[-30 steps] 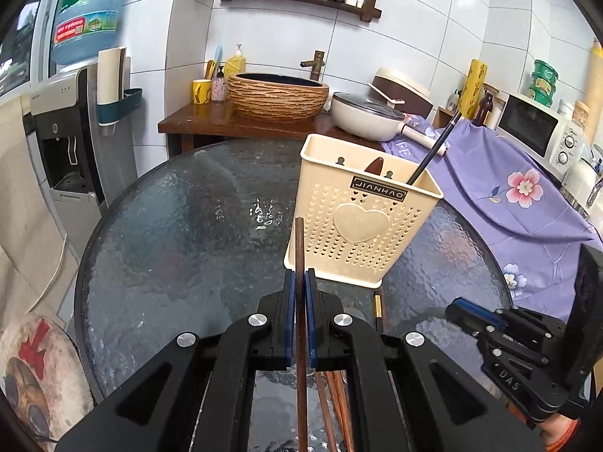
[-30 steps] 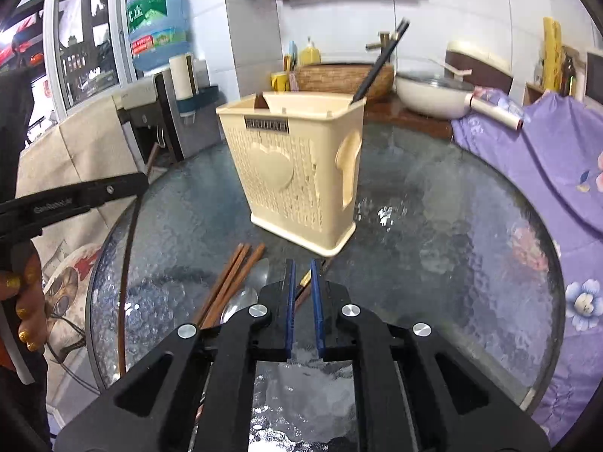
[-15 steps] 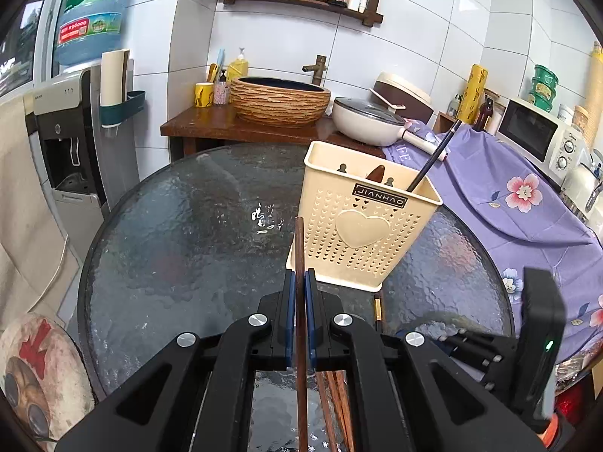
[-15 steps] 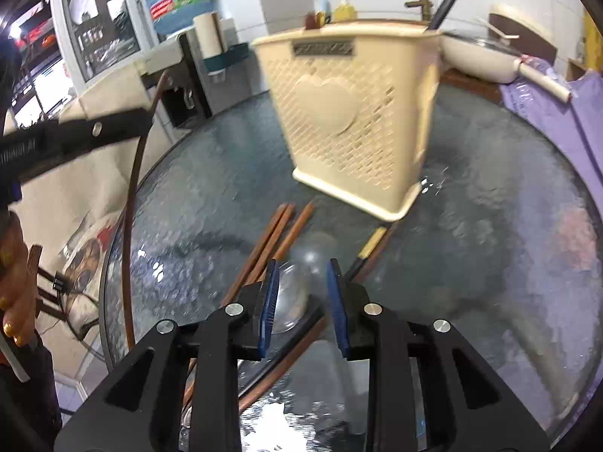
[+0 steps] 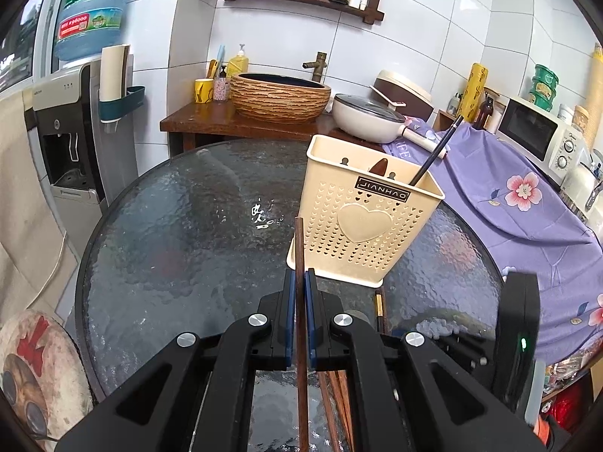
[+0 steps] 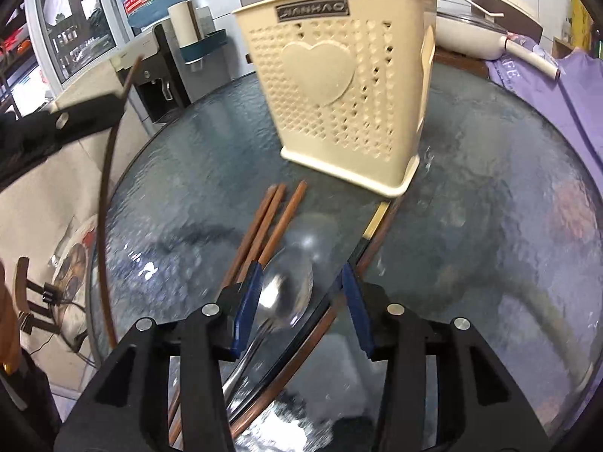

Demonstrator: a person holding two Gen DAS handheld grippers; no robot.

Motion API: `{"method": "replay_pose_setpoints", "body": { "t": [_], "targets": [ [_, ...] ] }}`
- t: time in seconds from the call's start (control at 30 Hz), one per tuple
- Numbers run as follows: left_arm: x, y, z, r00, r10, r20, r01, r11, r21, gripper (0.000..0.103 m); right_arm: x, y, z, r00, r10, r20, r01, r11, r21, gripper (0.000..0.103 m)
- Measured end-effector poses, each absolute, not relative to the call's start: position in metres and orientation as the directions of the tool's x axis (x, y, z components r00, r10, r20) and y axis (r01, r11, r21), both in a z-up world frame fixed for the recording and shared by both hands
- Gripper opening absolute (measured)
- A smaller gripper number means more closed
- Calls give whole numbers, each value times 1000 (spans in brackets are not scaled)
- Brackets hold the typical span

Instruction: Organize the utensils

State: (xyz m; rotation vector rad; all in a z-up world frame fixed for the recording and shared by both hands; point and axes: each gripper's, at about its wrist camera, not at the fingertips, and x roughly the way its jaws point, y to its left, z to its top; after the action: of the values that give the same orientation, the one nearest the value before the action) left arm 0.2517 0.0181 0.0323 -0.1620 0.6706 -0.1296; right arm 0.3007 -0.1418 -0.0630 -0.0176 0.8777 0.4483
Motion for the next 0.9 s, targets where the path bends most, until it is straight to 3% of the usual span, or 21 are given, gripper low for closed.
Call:
{"method": "replay_pose_setpoints", "body": {
  "t": [0.3,0.7,0.9],
  "targets": [
    [250,22,30,771,-173,-612,64,979,-196,5,336,-112,-66,469,300,-831,-457,887,63,45],
    [254,27,26,762,-182,-621,61,976,-211,5,367,-111,-60,381,325,-866,-439,888,140,45],
    [256,26,24,760,-185,-623,62,975,-213,5,369,-105,-67,358,278,-891,-468,880,86,45]
  ]
}}
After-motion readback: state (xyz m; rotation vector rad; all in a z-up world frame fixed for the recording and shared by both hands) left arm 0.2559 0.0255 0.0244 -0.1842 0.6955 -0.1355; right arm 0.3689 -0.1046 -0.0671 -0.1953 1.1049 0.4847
